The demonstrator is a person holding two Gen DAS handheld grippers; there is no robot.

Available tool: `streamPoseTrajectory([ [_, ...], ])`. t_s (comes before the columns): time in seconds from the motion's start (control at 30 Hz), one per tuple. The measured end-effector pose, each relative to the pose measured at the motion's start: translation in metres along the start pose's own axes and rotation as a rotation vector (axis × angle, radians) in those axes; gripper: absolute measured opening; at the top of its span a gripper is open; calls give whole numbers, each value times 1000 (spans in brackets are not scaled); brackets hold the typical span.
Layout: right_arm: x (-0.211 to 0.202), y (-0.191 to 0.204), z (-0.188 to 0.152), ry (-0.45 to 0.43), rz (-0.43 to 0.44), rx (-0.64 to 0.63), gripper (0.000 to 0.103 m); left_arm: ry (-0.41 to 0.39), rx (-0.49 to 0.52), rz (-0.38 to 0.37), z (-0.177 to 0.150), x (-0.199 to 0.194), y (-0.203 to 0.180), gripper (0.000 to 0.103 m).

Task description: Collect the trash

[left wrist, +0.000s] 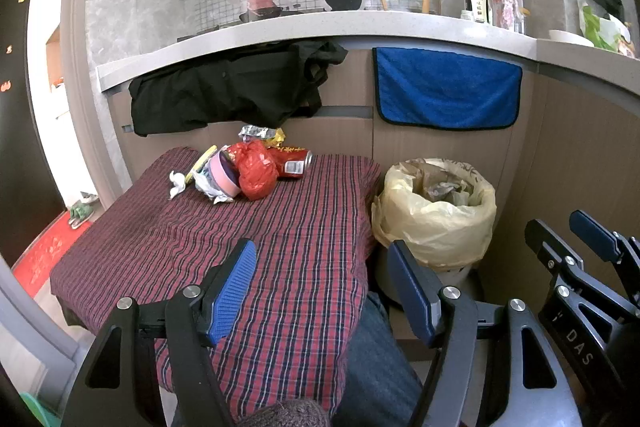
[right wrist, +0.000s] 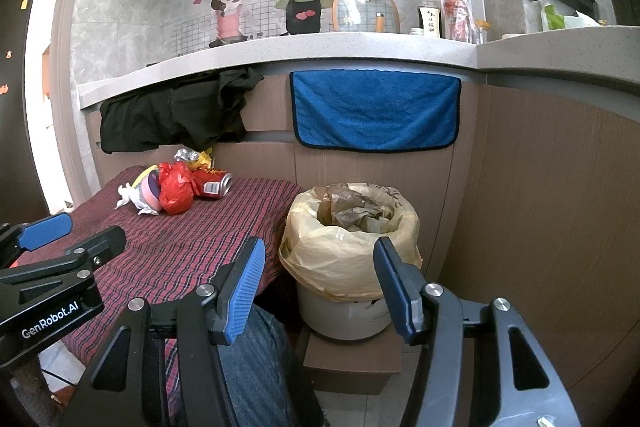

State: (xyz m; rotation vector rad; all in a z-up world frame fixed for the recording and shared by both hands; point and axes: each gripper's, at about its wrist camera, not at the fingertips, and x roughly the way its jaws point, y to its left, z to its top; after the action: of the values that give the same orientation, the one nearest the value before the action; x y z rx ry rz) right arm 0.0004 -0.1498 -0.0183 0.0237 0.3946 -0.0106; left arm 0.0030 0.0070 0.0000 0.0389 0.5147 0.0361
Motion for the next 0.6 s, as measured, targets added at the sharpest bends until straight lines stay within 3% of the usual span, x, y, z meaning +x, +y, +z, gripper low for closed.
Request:
streamPoseTrajectory([
  [0.6,-1,-1,1,-1,-2,-1,54,1,-2,0,0,0,0,69],
])
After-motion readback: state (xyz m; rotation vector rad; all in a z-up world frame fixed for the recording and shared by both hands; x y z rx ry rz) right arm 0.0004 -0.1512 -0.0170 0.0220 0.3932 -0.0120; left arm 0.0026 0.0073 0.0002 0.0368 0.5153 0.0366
